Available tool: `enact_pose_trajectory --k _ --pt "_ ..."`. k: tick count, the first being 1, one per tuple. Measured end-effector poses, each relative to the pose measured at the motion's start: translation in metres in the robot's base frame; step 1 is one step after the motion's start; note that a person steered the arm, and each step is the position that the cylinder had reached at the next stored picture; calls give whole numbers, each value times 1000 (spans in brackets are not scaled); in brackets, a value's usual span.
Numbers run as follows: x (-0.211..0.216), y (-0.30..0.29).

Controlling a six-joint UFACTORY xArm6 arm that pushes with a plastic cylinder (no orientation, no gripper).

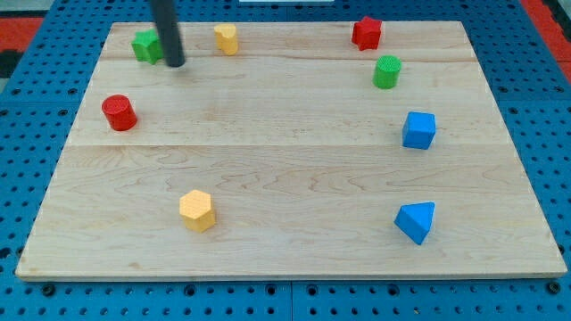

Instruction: Push the red circle to the top left of the yellow hexagon

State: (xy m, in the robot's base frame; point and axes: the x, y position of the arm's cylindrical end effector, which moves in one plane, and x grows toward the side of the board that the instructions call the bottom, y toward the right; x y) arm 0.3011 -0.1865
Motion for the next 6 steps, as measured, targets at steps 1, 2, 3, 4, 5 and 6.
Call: enact_pose_trajectory --k 1,2,3,4,5,6 --pt "52 -24" --pt "76 -26" --pt "96 -26" --pt "93 -40" --pt "107 -58" --pt "165 -58"
